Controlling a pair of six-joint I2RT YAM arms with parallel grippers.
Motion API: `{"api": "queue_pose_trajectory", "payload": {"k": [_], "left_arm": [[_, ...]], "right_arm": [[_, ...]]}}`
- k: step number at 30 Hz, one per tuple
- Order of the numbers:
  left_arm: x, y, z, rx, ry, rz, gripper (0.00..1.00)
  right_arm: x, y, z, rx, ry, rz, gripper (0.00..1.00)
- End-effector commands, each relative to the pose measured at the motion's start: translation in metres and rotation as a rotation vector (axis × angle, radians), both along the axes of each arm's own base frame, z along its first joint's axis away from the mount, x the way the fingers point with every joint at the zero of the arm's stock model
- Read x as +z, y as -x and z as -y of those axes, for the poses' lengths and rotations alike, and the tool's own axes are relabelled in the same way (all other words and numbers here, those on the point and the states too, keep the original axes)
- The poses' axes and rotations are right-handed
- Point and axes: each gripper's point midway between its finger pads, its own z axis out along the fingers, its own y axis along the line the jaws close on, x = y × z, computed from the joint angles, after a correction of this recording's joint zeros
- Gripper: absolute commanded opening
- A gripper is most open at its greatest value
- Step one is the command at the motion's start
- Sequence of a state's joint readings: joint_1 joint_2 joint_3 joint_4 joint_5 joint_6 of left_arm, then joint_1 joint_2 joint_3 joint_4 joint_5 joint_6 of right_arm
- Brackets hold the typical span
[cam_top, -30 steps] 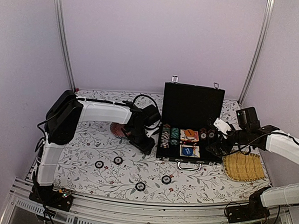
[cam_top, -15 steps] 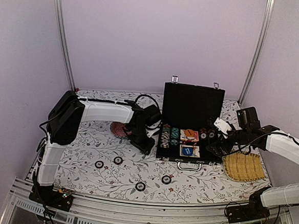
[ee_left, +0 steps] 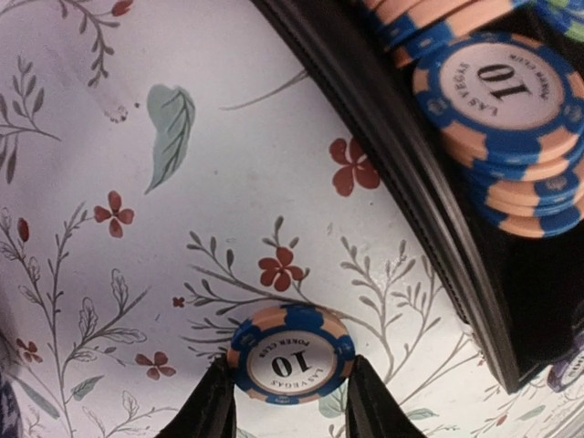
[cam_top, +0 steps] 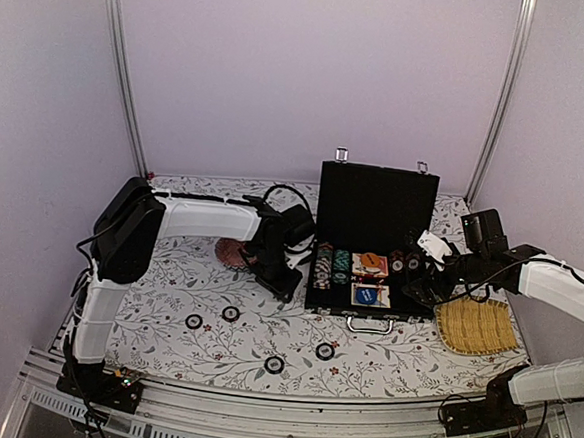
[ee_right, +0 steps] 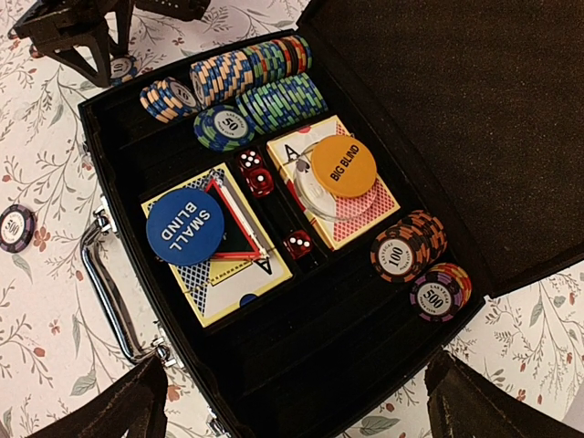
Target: Pack up texas hold em set
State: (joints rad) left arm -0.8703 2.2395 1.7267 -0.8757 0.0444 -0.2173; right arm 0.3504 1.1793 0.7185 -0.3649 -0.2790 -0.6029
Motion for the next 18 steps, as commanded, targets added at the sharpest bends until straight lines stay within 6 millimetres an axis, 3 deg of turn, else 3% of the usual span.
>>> {"api": "queue_pose_trajectory", "payload": {"k": [1, 6, 9, 12, 18], "left_arm": [[0.005, 0.01, 0.0, 0.004, -0.005, 0.002, 0.32], [0.072, 0.007, 0.011, 0.012, 0.049, 0.154, 0.3], [0.099, 0.01, 0.03, -0.019, 0.127, 0.198, 0.3], [0.106, 0.008, 0.05, -0.066, 0.191, 0.23, 0.3], [0.09, 0.014, 0.081, -0.142, 0.252, 0.156, 0.3]], "right_arm": [[-0.001, -0.002, 0.002, -0.002, 0.002, 0.011, 1.0], [-0.003, -0.003, 0.003, -0.006, 0.005, 0.011, 1.0], [-0.003, -0.003, 0.002, -0.006, 0.003, 0.009, 1.0], [-0.004, -0.003, 0.003, -0.006, 0.006, 0.007, 1.0], [-0.003, -0.004, 0.005, -0.015, 0.009, 0.011, 1.0]]}}
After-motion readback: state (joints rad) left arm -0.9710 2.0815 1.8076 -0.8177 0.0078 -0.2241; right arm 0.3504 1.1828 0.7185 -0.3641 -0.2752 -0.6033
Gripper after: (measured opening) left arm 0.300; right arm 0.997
